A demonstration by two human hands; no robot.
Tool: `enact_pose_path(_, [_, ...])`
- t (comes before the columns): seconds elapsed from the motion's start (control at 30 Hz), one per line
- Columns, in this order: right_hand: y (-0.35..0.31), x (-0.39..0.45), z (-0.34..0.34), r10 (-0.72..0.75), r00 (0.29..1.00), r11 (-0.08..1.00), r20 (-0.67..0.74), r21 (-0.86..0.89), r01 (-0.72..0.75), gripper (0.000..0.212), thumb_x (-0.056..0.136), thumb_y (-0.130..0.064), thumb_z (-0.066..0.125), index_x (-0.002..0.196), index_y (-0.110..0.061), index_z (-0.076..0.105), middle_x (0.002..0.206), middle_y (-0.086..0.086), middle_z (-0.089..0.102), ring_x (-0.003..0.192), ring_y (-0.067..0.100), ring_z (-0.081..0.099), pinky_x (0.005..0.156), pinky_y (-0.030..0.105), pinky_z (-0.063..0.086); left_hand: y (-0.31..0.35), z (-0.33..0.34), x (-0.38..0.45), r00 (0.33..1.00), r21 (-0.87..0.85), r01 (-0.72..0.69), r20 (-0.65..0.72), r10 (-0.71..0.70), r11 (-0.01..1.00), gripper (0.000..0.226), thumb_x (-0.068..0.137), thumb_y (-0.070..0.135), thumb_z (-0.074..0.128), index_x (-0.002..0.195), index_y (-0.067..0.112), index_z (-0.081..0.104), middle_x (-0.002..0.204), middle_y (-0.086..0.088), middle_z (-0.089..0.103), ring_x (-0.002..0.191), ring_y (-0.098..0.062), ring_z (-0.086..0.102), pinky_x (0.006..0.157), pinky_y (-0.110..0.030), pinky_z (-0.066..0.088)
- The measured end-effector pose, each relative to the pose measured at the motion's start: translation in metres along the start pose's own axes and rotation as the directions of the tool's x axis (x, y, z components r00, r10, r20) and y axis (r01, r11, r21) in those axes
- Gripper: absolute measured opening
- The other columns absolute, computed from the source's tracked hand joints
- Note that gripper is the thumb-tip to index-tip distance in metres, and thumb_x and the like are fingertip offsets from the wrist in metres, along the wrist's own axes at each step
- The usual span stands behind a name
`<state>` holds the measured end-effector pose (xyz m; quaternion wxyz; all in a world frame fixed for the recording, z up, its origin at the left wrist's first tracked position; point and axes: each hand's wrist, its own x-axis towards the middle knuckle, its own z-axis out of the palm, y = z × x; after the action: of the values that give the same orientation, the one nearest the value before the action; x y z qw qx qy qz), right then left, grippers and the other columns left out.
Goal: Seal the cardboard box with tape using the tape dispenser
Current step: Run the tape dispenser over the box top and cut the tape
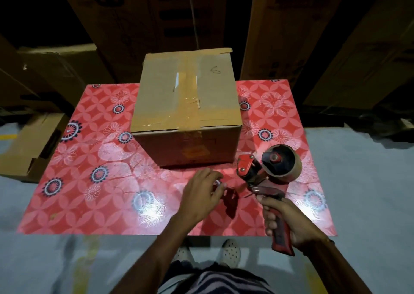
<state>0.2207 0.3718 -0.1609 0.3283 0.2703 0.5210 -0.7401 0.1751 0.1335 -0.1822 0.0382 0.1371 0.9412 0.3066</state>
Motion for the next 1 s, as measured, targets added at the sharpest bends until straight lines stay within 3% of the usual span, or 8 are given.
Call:
enact_pose_path(0.1, [-0.008,0.0,-0.009,0.114,0.993,0.992,0.009,0.059,-0.115,0.03,0.085,-0.023,0.073,0.066,-0.016,0.051,0.051,0.001,0.037,0.036,0.015,0.037,0.041,0.027,0.038,-0.004,0.027,0.009,0.933,-0.226,0.204,0.34,-0.12,0.952,0.061,0.091,0.037,0.069,0.145,0.021,0.047,0.136,-0.003,0.049,0.125,-0.021,0.05,0.103,-0.04,0.045])
enact_pose_path(0.17, [-0.012,0.001,-0.014,0.152,0.988,0.985,0.018,0.084,-0.153,0.032,0.085,-0.026,0.072,0.062,-0.017,0.051,0.05,0.0,0.038,0.035,0.013,0.037,0.039,0.025,0.037,-0.002,0.039,0.02,0.913,-0.246,0.219,0.394,-0.11,0.944,0.06,0.088,0.03,0.073,0.143,0.02,0.049,0.134,-0.005,0.05,0.122,-0.022,0.054,0.102,-0.038,0.047])
enact_pose_path(0.3, [-0.023,0.007,-0.026,0.191,0.981,0.979,0.019,0.072,-0.192,0.034,0.085,-0.029,0.071,0.06,-0.018,0.051,0.049,-0.002,0.04,0.033,0.011,0.038,0.037,0.024,0.036,0.01,0.047,0.045,0.931,-0.233,0.219,0.339,-0.132,0.947,0.009,0.087,0.016,0.07,0.092,0.023,0.07,0.101,-0.004,0.062,0.093,-0.023,0.063,0.081,-0.031,0.049])
enact_pose_path(0.4, [-0.027,0.016,-0.038,0.207,0.977,0.972,0.045,0.099,-0.211,0.033,0.084,-0.031,0.07,0.062,-0.018,0.051,0.047,-0.003,0.041,0.033,0.011,0.039,0.037,0.023,0.038,0.015,0.051,0.064,0.938,-0.237,0.235,0.309,-0.157,0.943,0.019,0.087,0.01,0.066,0.076,0.026,0.065,0.089,-0.003,0.064,0.083,-0.024,0.064,0.078,-0.04,0.054])
enact_pose_path(0.5, [-0.029,0.028,-0.051,0.208,0.973,0.955,0.099,0.196,-0.224,0.032,0.086,-0.031,0.068,0.063,-0.017,0.05,0.044,-0.003,0.042,0.031,0.011,0.04,0.037,0.022,0.038,0.017,0.058,0.079,0.94,-0.184,0.251,0.279,-0.195,0.95,0.014,0.086,0.009,0.064,0.081,0.021,0.069,0.09,-0.004,0.064,0.085,-0.025,0.064,0.078,-0.036,0.052])
enact_pose_path(0.7, [-0.032,0.05,-0.075,0.137,0.968,0.919,0.209,0.339,-0.203,0.032,0.081,-0.031,0.074,0.064,-0.012,0.054,0.044,-0.001,0.046,0.032,0.012,0.045,0.037,0.024,0.043,0.036,0.069,0.099,0.947,-0.053,0.283,0.171,-0.27,0.958,0.009,0.092,0.022,0.06,0.097,0.026,0.067,0.096,-0.01,0.074,0.094,-0.039,0.067,0.074,-0.038,0.053])
enact_pose_path(0.87, [-0.042,0.05,-0.089,0.15,0.989,0.987,0.006,0.053,-0.15,0.038,0.095,-0.034,0.063,0.065,-0.011,0.058,0.051,0.004,0.05,0.038,0.017,0.049,0.041,0.025,0.044,0.051,0.075,0.114,0.967,0.121,0.223,0.097,-0.235,0.967,0.019,0.098,0.018,0.047,0.109,0.018,0.063,0.103,-0.019,0.072,0.098,-0.045,0.065,0.075,-0.043,0.05])
enact_pose_path(1.0, [-0.045,0.053,-0.094,-0.103,0.975,0.987,-0.197,-0.139,0.076,0.033,0.093,-0.028,0.07,0.073,-0.004,0.061,0.058,0.014,0.057,0.043,0.023,0.053,0.044,0.027,0.045,0.057,0.077,0.123,0.978,0.152,0.186,0.066,-0.198,0.971,0.022,0.097,0.011,0.045,0.113,0.014,0.06,0.103,-0.02,0.07,0.096,-0.043,0.068,0.074,-0.044,0.051])
